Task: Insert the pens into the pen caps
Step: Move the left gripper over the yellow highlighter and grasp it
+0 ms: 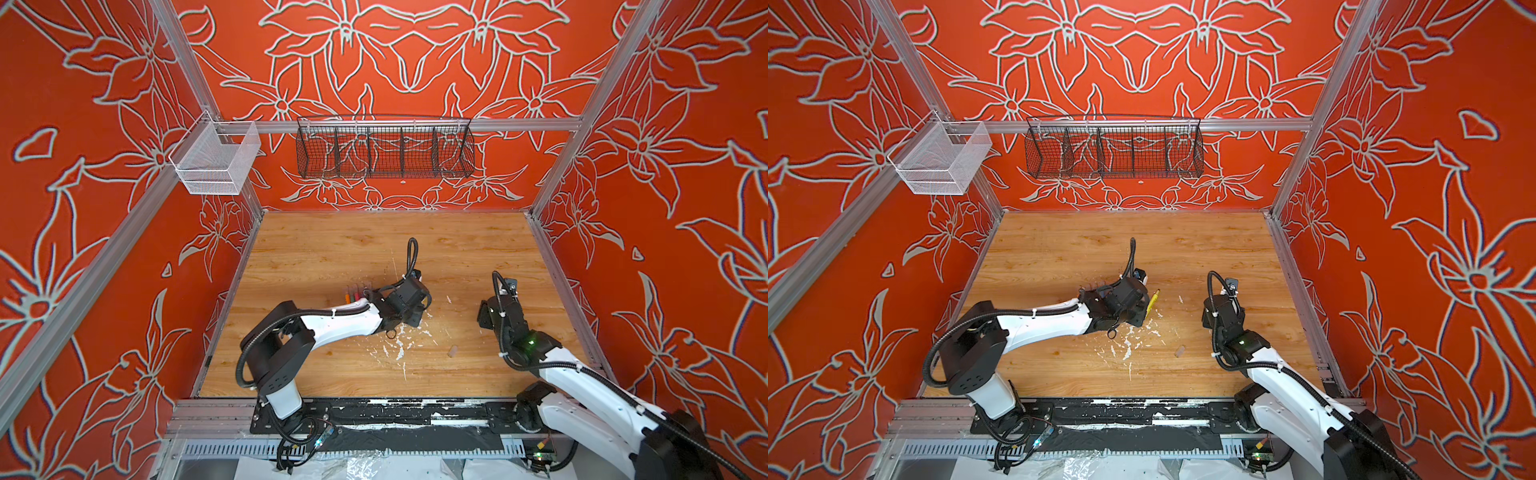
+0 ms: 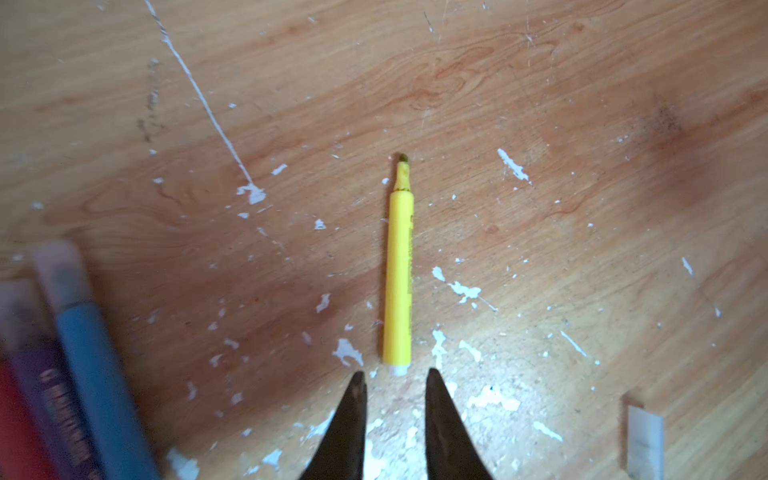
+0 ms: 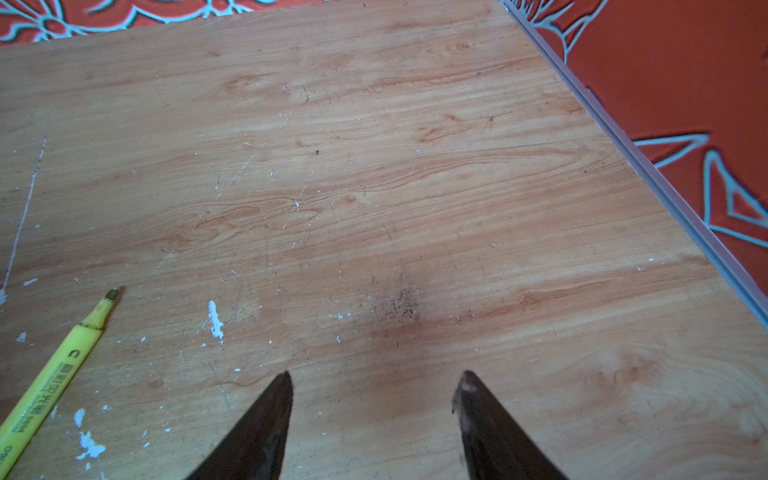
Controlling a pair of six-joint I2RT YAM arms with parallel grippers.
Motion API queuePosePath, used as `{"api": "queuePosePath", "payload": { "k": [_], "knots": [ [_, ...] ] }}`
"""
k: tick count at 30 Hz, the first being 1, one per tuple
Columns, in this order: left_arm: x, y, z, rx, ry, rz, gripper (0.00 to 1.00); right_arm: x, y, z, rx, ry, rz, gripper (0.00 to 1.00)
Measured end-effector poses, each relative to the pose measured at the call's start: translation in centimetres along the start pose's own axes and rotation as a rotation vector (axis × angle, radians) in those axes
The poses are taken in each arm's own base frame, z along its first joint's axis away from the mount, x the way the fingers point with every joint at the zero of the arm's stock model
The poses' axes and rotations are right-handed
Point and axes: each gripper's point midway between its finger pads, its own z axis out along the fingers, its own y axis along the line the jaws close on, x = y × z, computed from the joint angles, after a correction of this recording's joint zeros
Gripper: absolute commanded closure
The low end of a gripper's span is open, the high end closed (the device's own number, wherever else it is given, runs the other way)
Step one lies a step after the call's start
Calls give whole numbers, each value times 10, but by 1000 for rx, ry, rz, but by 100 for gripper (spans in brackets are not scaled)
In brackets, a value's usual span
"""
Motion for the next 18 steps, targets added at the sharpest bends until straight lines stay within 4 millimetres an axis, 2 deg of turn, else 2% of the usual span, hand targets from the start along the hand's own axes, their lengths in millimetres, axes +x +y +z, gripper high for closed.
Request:
{"api": "queuePosePath", "payload": {
  "k": [8, 18],
  "knots": [
    [9, -11, 36, 3, 83, 17, 70, -1, 1, 0, 0, 0, 0, 35],
    [18, 4, 53, -108, 139, 18, 70, 0, 1, 1, 2, 4, -3, 35]
  ]
}}
